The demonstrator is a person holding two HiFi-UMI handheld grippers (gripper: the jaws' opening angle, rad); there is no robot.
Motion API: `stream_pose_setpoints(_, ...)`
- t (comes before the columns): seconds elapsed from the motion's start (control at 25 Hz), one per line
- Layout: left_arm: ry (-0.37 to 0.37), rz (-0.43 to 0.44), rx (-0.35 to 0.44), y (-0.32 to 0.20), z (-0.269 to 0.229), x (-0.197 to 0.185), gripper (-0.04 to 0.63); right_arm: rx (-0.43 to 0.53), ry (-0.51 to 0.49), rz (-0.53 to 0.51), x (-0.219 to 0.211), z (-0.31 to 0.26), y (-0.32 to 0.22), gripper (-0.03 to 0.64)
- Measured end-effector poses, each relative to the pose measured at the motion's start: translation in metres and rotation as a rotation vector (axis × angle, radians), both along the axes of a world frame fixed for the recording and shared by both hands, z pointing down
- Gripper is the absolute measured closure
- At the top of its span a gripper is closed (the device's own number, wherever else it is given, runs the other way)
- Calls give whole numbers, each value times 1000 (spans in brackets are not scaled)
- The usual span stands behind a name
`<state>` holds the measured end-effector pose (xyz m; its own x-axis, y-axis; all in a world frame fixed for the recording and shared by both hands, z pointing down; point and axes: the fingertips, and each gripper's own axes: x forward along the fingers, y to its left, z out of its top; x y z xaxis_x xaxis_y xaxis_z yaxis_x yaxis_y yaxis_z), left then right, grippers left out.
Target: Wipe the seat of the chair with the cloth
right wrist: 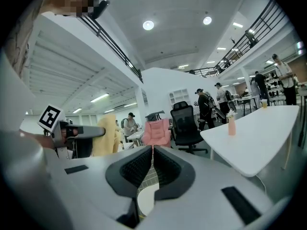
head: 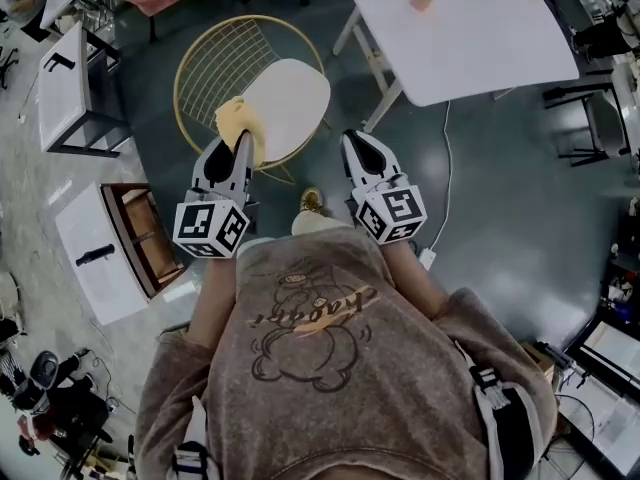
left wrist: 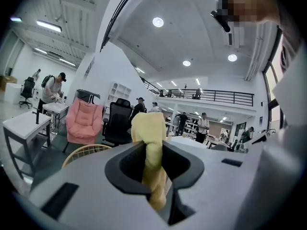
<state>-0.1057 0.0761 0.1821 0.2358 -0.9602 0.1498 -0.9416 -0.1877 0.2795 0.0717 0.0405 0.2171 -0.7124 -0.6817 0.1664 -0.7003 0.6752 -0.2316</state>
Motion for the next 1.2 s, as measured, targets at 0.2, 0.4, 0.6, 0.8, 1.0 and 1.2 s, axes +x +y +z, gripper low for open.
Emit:
stream_pose_setpoints(0.2,9,-19,-22,-23,8,-9,512,-10,9,-23,-9,4,-25,583)
stream_pose_setpoints(0.4,10,-7,-40,-43,15,-18,512,-22,5,-9,-17,9,-41,583)
stream_pose_setpoints(0.6,17,33,-57,-66,23,-22,512,-24,5,42,-18,12,-59,583)
stream_pose_setpoints(0.8,21,73,-68,-91,29,-32,512,-35,4,87,-26,19,-76,583)
stream_pose_setpoints(1.0,27,100,-87,-113,44,-41,512,-29,22,126,-34,30,-92,583)
stream_pose_setpoints(1.2,31,124,-97,-139,64,-50,512,-16,49,149,-44,43,-114,583)
